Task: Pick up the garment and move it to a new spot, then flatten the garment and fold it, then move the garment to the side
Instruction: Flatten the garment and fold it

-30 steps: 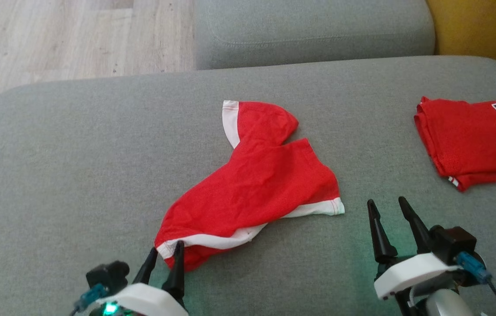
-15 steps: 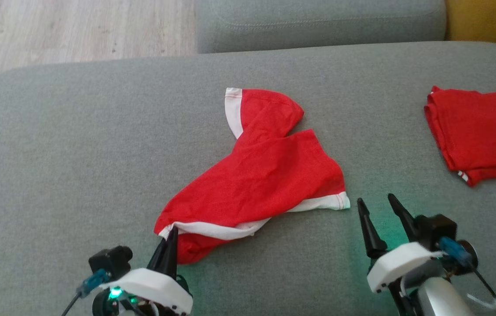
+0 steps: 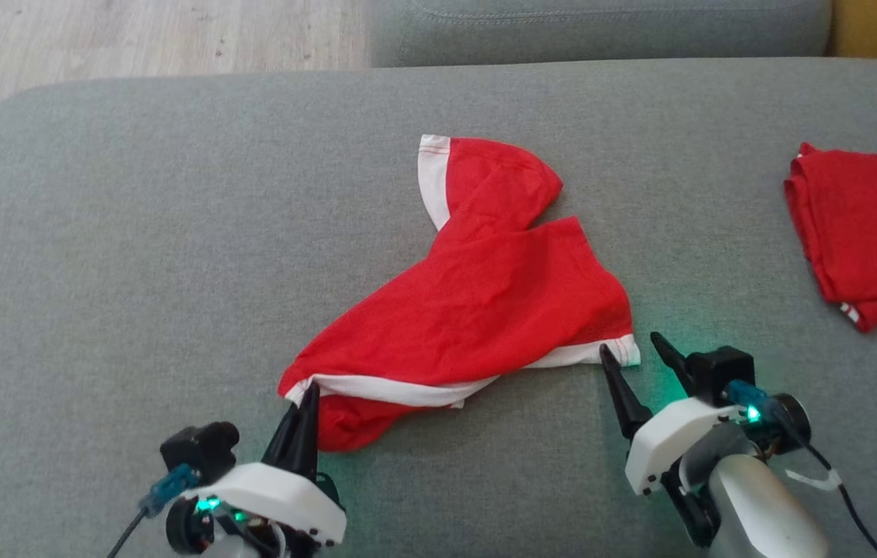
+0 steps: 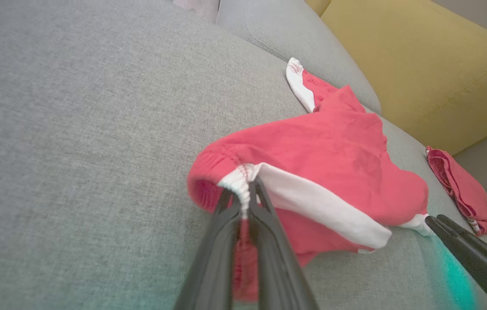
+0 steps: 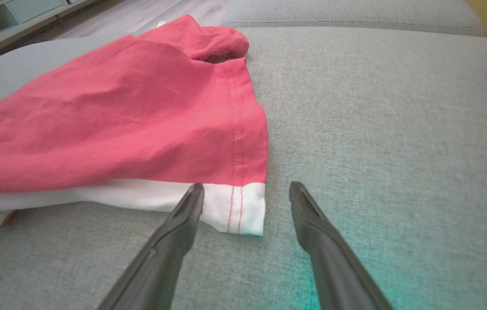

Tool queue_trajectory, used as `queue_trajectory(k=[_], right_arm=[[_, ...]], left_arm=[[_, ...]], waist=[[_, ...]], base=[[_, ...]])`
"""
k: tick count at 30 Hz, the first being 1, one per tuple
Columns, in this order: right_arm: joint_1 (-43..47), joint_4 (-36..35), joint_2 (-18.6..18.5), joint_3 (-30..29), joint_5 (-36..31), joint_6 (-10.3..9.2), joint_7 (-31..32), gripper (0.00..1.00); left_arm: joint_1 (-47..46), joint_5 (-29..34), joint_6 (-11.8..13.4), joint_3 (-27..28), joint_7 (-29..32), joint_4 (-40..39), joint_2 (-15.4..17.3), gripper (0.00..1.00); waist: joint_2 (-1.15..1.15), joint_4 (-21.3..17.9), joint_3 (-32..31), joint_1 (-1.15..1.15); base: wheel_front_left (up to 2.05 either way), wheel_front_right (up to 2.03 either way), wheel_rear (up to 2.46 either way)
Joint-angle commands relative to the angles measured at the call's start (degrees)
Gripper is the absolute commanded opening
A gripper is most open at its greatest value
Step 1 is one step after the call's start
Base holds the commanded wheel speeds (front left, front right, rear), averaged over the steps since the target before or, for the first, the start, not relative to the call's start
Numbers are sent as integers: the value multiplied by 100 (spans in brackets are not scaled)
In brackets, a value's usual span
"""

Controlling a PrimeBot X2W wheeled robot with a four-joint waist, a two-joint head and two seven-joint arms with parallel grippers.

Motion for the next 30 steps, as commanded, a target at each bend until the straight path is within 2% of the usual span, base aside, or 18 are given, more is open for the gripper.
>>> queue_trajectory(k=[1,6,8,9,11,12,15,18,19,26,30], right_arm=[[-232,2,-18,178,39,21,-116,100],[-398,370,-18,327,151,21,-187,100],[-460,473,-18,384,187,21,-238,92],[-460,473,-18,384,187,21,-238,92],[-522,551,-18,463,224,21,-291,71],[-551,587,-18,496,242,21,-317,48],[-619,678,-18,577,275,21,-387,31],[-667,737,-18,645,315,21,-448,11],[-676,736,-18,672,341,21,-474,2],[-746,432,-18,686,427,21,-671,0],[-742,-75,-18,612,468,21,-721,0]], left_arm=[[-264,58,28,135,-59,-201,32,0],[-269,57,51,135,-61,-232,54,0],[-272,53,59,138,-59,-242,63,0],[-272,53,59,138,-59,-242,63,0],[-275,49,69,142,-58,-251,73,0],[-277,48,72,143,-58,-256,78,0],[-283,43,79,143,-56,-264,91,0],[-284,37,88,146,-61,-268,103,0],[-284,38,91,147,-69,-271,108,0],[-343,117,105,213,-220,-380,229,0],[-451,235,121,276,-287,-604,422,0]], waist=[[0,20,28,0],[0,26,73,0],[0,19,88,0],[0,19,88,0],[0,8,105,0],[0,2,113,0],[0,-15,124,0],[0,-34,124,0],[0,-40,121,0],[0,-122,-3,0],[0,-194,-199,0]], base=[[0,0,0],[0,0,0],[0,0,0],[0,0,0],[0,0,0],[0,0,0],[0,0,0],[0,0,0],[0,0,0],[0,0,0],[0,0,0]])
